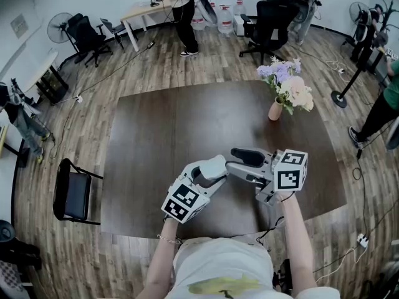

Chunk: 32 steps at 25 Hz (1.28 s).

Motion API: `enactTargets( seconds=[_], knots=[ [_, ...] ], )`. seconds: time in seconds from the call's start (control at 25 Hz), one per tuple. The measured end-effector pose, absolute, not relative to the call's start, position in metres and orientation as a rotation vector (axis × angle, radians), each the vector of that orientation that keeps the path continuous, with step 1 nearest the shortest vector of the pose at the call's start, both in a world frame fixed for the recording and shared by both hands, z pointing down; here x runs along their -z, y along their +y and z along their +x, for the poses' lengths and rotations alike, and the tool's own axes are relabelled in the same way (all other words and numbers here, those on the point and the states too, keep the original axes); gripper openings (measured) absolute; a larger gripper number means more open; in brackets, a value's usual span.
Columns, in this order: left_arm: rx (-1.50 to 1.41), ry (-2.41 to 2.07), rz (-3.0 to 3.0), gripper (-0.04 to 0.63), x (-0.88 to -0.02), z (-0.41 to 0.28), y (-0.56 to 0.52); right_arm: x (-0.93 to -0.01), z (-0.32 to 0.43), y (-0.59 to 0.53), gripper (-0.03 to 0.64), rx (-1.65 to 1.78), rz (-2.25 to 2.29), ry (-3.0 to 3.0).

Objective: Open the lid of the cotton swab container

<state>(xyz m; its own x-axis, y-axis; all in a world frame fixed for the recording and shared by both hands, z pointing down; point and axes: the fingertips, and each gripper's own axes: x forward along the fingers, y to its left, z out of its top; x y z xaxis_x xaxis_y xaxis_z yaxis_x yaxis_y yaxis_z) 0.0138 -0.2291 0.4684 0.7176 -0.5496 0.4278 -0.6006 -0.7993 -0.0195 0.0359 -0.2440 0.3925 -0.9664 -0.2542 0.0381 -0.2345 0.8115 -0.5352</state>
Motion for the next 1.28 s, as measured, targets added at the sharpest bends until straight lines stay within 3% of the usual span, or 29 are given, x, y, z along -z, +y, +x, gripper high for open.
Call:
enactTargets(
  seconds=[0.12, 0.32, 0.56, 1.28],
  knots=[
    [-0.616, -1.012, 2.753, 0.258, -0.467, 0.006, -0.234, -0.395, 0.041, -0.243, 0.224, 0.802, -0.448, 2.966],
    [-0.594, -1.131, 2.682, 0.258, -0.468, -0.008, -0.241, -0.407, 0.051, -0.247, 0.104, 0.653, -0.645, 3.018],
    [-0.558, -1.256, 2.611, 0.258, -0.466, -0.025, -0.242, -0.417, 0.071, -0.250, 0.047, 0.605, -0.874, 2.959],
    [-0.510, -1.430, 2.541, 0.258, -0.454, -0.054, -0.246, -0.434, 0.101, -0.257, 0.021, 0.421, -1.183, 2.880]
  ],
)
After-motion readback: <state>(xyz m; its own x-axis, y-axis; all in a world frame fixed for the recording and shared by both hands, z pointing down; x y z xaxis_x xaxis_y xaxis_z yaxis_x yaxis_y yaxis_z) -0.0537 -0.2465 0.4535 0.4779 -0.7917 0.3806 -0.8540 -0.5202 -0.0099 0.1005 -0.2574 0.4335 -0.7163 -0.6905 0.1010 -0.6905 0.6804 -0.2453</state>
